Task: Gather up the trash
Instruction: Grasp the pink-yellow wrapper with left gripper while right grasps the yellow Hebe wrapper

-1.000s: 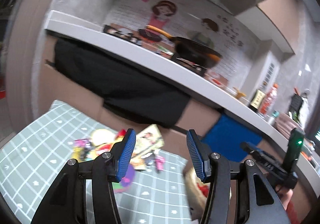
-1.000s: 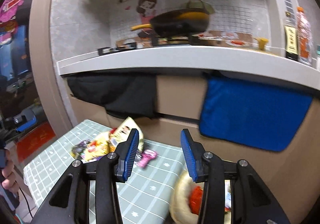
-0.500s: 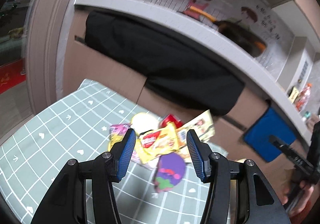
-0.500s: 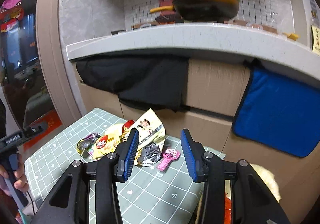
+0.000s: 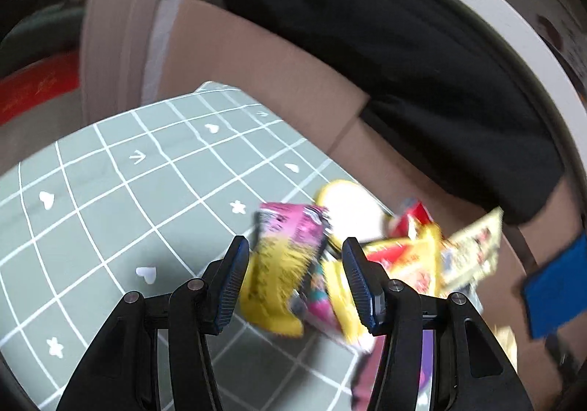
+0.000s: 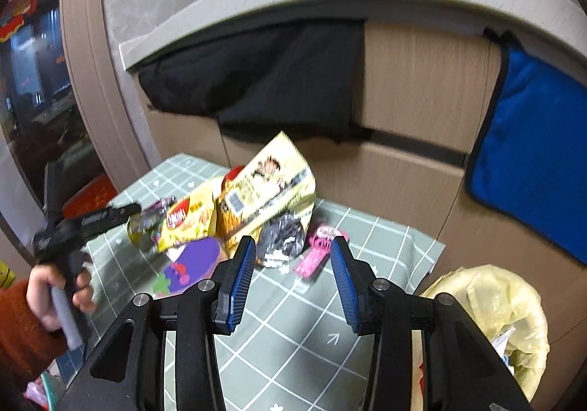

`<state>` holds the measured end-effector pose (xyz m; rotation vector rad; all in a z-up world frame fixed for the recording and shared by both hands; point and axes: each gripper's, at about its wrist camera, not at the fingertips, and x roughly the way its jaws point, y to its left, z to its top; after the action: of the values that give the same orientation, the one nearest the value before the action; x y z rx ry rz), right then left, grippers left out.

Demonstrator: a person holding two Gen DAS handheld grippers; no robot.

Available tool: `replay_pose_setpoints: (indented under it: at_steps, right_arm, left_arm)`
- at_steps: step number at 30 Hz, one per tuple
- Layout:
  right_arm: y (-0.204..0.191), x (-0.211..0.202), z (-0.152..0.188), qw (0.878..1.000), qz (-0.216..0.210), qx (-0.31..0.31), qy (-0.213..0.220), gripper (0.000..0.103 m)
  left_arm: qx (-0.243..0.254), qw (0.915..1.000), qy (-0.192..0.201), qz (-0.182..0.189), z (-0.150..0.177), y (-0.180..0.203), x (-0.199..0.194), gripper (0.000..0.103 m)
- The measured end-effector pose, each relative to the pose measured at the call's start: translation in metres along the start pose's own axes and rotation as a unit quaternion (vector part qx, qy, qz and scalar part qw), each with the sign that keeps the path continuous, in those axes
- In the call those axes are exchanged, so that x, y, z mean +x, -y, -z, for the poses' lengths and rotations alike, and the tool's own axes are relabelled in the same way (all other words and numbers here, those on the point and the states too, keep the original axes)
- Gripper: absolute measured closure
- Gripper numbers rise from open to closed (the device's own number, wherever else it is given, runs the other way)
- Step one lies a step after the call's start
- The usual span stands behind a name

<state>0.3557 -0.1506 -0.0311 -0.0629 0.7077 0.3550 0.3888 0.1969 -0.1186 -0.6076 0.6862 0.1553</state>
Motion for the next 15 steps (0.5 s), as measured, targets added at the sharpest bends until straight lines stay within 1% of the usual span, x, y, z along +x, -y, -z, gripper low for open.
replay_pose_setpoints:
  at_steps: [2, 3, 4, 5, 6, 7, 9, 12, 15]
  right_arm:
    - [-0.001, 0.006, 0.004, 1.000, -0.006, -0.001, -0.010, 0.062]
    - [-0.002, 0.009, 0.006, 1.000, -0.012, 0.000, -0.016, 0.062]
    - [-0.003, 0.013, 0.009, 1.000, -0.020, 0.001, -0.024, 0.062]
    - [-0.005, 0.017, 0.011, 0.999, -0.026, 0.002, -0.030, 0.062]
    - [-0.007, 0.021, 0.013, 0.999, -0.034, 0.004, -0.037, 0.062]
    - [-0.010, 0.025, 0.016, 0.998, -0.043, 0.004, -0.044, 0.062]
    - [-0.018, 0.033, 0.019, 0.997, -0.054, 0.001, -0.054, 0.063]
    - [-0.029, 0.043, 0.021, 0.996, -0.068, -0.006, -0.065, 0.063]
    - [-0.040, 0.057, 0.021, 0.993, -0.090, -0.002, -0.078, 0.063]
  left_arm:
    - [-0.014, 0.9996, -0.012, -0.019, -0.001, -0.004, 0.011, 0.050]
    - [-0.021, 0.9991, -0.026, -0.025, -0.001, -0.007, 0.017, 0.053]
    - [-0.028, 0.9982, -0.046, -0.025, 0.000, -0.010, 0.024, 0.056]
    - [-0.034, 0.9973, -0.062, -0.022, 0.002, -0.013, 0.029, 0.063]
    - [-0.035, 0.9966, -0.072, -0.019, 0.003, -0.016, 0.032, 0.065]
    - [-0.034, 0.9969, -0.070, -0.016, 0.004, -0.018, 0.030, 0.067]
    - [-0.014, 0.9971, -0.074, -0.010, 0.007, -0.017, 0.022, 0.072]
    - [0.011, 0.9970, -0.077, 0.001, 0.015, -0.014, 0.001, 0.074]
    - [0.033, 0.9964, -0.075, 0.025, 0.026, -0.011, -0.031, 0.074]
